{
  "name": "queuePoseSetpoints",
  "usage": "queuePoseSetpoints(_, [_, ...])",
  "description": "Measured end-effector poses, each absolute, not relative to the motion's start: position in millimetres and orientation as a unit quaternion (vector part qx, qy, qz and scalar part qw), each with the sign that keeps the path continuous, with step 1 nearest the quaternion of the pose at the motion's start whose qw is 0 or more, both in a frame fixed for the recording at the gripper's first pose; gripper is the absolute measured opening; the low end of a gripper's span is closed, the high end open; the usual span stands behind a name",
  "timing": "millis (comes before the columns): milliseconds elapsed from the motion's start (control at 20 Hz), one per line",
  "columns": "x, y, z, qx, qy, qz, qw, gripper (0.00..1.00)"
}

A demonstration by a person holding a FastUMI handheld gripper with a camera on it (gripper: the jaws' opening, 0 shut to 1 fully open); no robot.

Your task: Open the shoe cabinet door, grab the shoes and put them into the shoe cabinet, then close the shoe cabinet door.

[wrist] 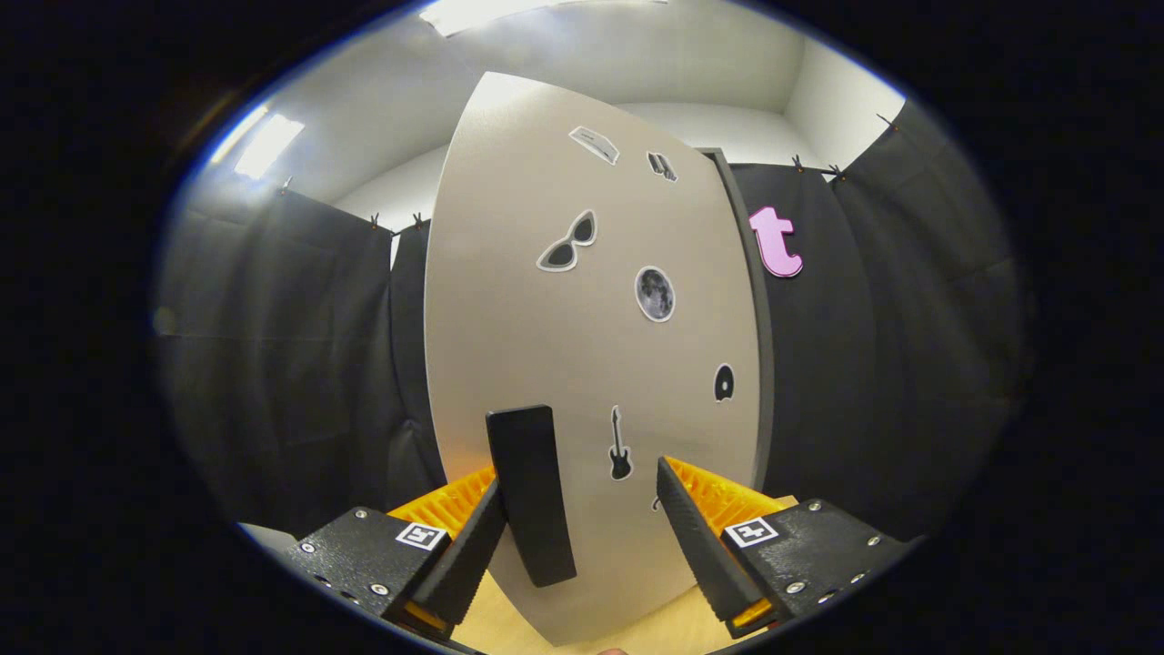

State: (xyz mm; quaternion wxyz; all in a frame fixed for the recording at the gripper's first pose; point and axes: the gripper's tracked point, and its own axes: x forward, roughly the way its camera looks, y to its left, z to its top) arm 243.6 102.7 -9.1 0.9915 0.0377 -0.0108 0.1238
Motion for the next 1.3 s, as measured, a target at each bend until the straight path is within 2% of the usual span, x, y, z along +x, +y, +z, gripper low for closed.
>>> queuePoseSetpoints(550, [297, 158, -8, 0.016, -0.019, 0.115, 0.993, 0.96])
queuePoseSetpoints(1300, [318, 164, -9, 0.004, -0.017, 0.068, 0.998, 0.96])
